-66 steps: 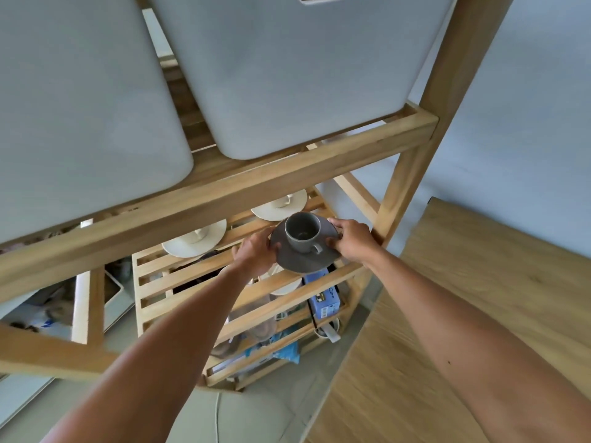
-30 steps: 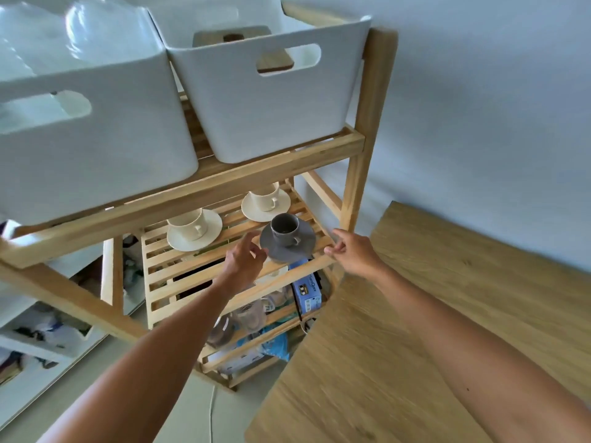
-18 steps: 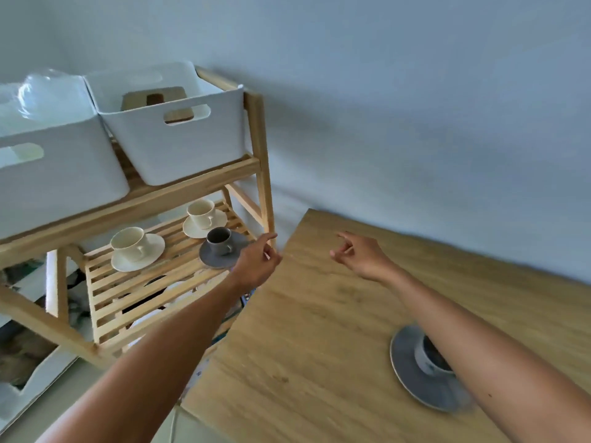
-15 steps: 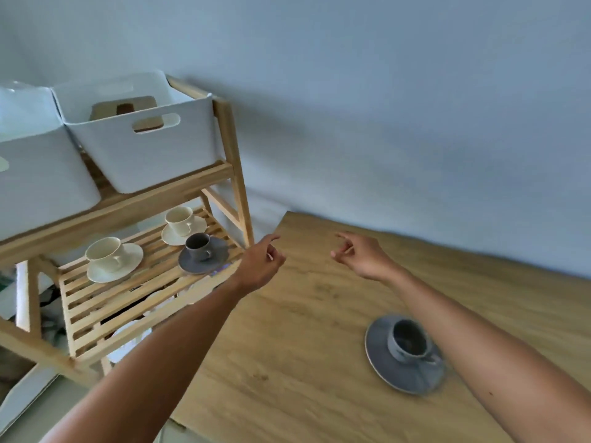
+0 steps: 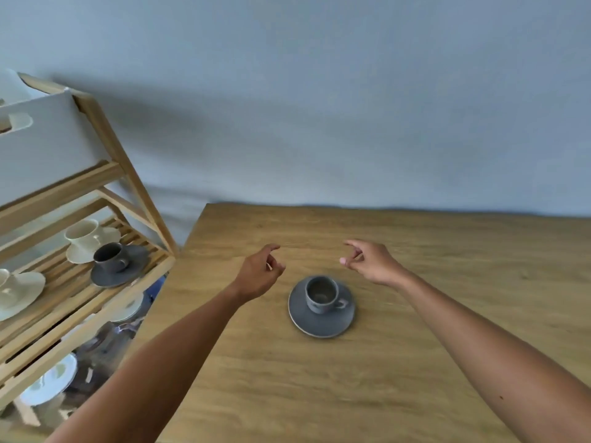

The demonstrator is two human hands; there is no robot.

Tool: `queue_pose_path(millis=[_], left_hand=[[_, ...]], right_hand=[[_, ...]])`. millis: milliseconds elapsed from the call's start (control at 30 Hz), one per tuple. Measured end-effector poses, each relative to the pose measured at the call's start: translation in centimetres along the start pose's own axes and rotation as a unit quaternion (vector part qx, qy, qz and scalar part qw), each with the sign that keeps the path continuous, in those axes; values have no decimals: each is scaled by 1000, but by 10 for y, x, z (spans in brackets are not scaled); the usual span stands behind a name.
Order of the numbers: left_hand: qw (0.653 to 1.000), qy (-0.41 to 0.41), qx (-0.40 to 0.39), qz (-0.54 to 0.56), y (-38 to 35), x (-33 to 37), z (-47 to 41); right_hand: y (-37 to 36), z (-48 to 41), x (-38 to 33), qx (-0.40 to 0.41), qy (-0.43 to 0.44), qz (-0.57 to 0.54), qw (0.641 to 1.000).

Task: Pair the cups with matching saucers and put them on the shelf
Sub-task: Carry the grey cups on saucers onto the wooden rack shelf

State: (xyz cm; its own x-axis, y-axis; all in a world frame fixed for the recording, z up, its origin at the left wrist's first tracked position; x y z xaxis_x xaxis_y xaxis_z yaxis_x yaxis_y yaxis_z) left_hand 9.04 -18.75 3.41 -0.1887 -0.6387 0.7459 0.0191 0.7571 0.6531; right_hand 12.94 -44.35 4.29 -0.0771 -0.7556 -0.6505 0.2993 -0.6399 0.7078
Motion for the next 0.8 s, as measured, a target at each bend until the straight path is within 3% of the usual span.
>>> queue_pose_path(millis=[433, 800], left_hand=[[995, 65, -74, -1, -69, -31, 50], [993, 97, -62, 17, -80, -31, 54]], right_hand=[[-55, 8, 67, -35, -43, 30, 998], [-68, -1, 66, -25, -48, 5, 999]])
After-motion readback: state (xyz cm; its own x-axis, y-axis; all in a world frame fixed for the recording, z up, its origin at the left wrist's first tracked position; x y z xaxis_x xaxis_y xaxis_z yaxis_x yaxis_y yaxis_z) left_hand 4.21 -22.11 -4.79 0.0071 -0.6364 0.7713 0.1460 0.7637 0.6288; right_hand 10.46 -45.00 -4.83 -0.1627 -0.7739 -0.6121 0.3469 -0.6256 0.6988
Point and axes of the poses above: each hand's wrist, its own z-axis away from the middle knuckle, its own y-axis out of the back of the hand, x = y × z, the point moved 7 cm from there along -z, towards the middle knuckle, and after that the axes turned 10 degrees about -y, right-handed, at the moved point
